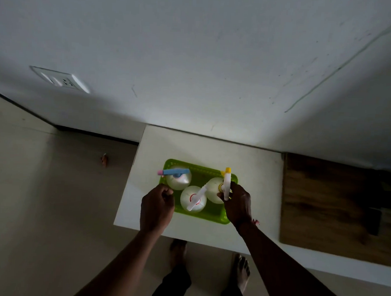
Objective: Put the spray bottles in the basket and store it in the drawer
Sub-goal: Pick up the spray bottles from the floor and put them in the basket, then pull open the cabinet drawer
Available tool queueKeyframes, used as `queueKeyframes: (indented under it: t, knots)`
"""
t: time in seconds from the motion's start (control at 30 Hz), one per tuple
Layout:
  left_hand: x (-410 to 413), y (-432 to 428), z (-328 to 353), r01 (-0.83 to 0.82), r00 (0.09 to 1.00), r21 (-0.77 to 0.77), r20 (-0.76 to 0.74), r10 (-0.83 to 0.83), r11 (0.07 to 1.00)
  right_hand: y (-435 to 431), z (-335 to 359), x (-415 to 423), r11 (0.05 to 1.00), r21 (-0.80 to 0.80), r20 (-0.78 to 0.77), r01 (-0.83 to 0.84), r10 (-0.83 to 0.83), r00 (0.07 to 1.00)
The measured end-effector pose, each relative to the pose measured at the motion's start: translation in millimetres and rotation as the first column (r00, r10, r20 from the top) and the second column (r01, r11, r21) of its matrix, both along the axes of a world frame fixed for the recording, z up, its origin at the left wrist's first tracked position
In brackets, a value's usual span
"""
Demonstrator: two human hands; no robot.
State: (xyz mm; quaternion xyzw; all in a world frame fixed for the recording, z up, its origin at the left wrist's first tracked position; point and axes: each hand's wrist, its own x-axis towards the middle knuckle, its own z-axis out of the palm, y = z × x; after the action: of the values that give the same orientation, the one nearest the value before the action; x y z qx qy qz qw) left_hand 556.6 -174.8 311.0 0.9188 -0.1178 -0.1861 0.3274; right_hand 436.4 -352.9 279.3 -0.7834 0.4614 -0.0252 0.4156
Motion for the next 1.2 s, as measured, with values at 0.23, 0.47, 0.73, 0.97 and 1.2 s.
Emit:
queueKeyframes:
  t: [0.23,0.47,0.73,0.97,1.2]
  knots:
    - [-4.5,-3.6,0.6,0.013,1.000,-0.012,0.017,-0.013,1.000,-3.7,-3.7,-8.5,0.997,0.051,-0.012,-0.053,0.053,0.998]
    - [-11.1,-13.4,16.5,-0.132,0.979,-0.022,0.154,0.133,0.991,-15.0,11.9,-45.2,0.990,0.031,-0.064,-0.134,0.136,0.989]
    - [-99.7,-32.1,39.5,-0.339,0.871,-0.071,0.354,0.341,0.938,-38.9,21.6,-155.3,0.980,0.031,-0.083,-0.198,0.200,0.976]
    - [-269.1,-78.7,28.9,-0.102,0.993,-0.031,0.049,0.104,0.994,-72.0,32.3,-313.2,0.967,0.041,-0.141,-0.252,0.255,0.957]
    - [-420.7,-133.7,15.0,0.448,0.873,0.099,-0.262,-0.411,0.888,-129.1,50.3,-481.6,0.949,0.033,-0.317,-0.312,0.306,0.898]
